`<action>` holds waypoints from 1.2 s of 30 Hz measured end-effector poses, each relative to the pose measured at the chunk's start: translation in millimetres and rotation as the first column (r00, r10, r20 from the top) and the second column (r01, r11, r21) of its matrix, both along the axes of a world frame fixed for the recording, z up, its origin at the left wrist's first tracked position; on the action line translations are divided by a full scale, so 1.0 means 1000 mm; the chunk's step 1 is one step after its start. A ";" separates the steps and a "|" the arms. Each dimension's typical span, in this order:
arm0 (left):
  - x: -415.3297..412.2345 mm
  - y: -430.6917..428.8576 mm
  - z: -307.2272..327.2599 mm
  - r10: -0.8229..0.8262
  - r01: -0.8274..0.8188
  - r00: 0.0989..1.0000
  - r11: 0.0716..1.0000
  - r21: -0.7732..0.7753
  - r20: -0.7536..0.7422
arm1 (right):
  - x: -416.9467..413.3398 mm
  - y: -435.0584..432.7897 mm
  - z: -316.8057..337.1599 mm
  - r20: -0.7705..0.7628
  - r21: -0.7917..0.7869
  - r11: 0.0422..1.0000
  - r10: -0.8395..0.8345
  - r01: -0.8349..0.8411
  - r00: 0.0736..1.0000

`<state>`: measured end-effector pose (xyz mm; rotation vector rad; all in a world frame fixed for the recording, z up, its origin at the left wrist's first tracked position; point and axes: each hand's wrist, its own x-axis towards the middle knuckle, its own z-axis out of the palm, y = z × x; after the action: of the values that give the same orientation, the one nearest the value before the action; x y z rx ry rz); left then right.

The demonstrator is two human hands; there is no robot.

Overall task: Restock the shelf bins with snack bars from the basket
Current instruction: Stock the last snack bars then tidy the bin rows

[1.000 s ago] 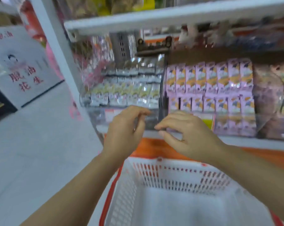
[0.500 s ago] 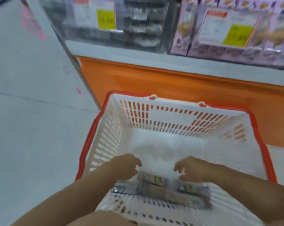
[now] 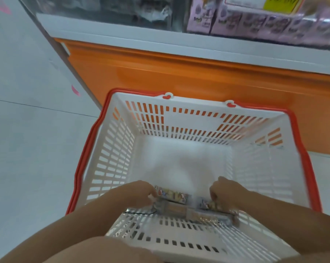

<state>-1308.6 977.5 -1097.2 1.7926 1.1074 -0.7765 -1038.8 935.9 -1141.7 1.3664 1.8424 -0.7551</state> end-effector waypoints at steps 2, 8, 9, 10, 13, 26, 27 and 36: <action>-0.001 0.003 0.010 0.073 -0.076 0.996 0.995 0.063 0.046 | 0.001 0.002 0.008 -0.024 -0.009 1.000 -0.019 0.018 1.000; -0.016 0.004 0.040 0.219 -0.244 0.962 0.957 0.155 0.160 | 0.002 -0.020 0.014 0.030 -0.147 0.972 -0.181 0.183 0.983; -0.019 0.002 0.042 0.224 -0.249 0.962 0.956 0.158 0.159 | 0.002 -0.021 0.014 0.043 -0.146 0.969 -0.194 0.198 0.980; -0.023 -0.001 0.043 0.229 -0.253 0.960 0.955 0.157 0.158 | 0.002 -0.022 0.013 0.048 -0.138 0.970 -0.195 0.200 0.980; -0.031 -0.008 0.036 0.250 -0.269 0.958 0.954 0.133 0.144 | 0.001 -0.023 0.005 0.060 -0.106 0.983 -0.144 0.150 0.988; -0.011 0.013 0.094 0.197 -0.327 0.891 0.904 0.276 0.410 | -0.034 0.059 0.144 -0.477 -0.097 0.964 -0.263 0.247 0.839; -0.009 0.014 0.111 0.176 -0.334 0.877 0.893 0.303 0.447 | -0.039 0.066 0.169 -0.508 -0.077 0.966 -0.250 0.246 0.824; -0.023 0.010 0.254 -0.149 -0.446 0.747 0.610 0.655 0.648 | -0.080 0.089 0.363 -0.734 0.154 0.932 -0.114 0.328 0.670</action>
<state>-1332.0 987.8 -842.9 2.3424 1.1518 0.6060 -1119.1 1024.7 -778.9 1.6398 2.4810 -1.3574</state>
